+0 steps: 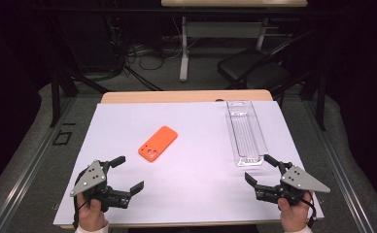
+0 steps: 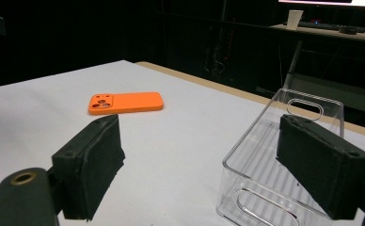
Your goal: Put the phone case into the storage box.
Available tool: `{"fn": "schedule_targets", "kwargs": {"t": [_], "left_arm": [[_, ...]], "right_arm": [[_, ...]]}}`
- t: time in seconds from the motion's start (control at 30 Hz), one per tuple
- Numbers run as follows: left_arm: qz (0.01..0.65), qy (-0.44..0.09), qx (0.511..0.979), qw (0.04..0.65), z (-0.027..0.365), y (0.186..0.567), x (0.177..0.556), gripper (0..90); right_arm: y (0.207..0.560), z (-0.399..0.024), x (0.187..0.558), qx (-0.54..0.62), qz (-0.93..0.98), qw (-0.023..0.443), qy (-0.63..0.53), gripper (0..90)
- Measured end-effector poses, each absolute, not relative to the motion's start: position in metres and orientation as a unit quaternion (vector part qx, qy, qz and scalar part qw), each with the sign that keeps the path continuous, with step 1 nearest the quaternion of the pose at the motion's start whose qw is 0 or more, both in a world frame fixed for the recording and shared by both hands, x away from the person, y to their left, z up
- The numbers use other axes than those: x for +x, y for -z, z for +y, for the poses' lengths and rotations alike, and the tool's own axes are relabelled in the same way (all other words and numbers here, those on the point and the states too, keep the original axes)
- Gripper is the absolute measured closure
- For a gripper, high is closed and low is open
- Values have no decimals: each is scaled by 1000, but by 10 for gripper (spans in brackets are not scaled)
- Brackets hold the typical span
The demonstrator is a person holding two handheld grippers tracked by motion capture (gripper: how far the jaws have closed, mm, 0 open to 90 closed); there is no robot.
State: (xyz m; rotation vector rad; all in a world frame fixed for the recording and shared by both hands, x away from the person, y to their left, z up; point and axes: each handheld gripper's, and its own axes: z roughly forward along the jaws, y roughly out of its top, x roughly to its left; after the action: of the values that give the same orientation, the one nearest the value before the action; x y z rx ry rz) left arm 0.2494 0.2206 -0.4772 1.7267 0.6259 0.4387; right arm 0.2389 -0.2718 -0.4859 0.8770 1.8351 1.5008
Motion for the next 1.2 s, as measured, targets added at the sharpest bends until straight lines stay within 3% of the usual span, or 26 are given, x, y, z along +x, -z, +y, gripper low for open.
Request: {"fn": "schedule_targets", "kwargs": {"t": [0.37,0.6,1.2], "left_arm": [[276,-183,739,587,217,472,253,4],[286,-167,764,554,203,470,263,4],[360,-116,773,509,206,456,301,4]], "right_arm": [[487,-273,239,338,687,316,-560,143],[487,-275,239,343,686,323,-555,143],[488,-270,250,346,689,320,-550,143]]}}
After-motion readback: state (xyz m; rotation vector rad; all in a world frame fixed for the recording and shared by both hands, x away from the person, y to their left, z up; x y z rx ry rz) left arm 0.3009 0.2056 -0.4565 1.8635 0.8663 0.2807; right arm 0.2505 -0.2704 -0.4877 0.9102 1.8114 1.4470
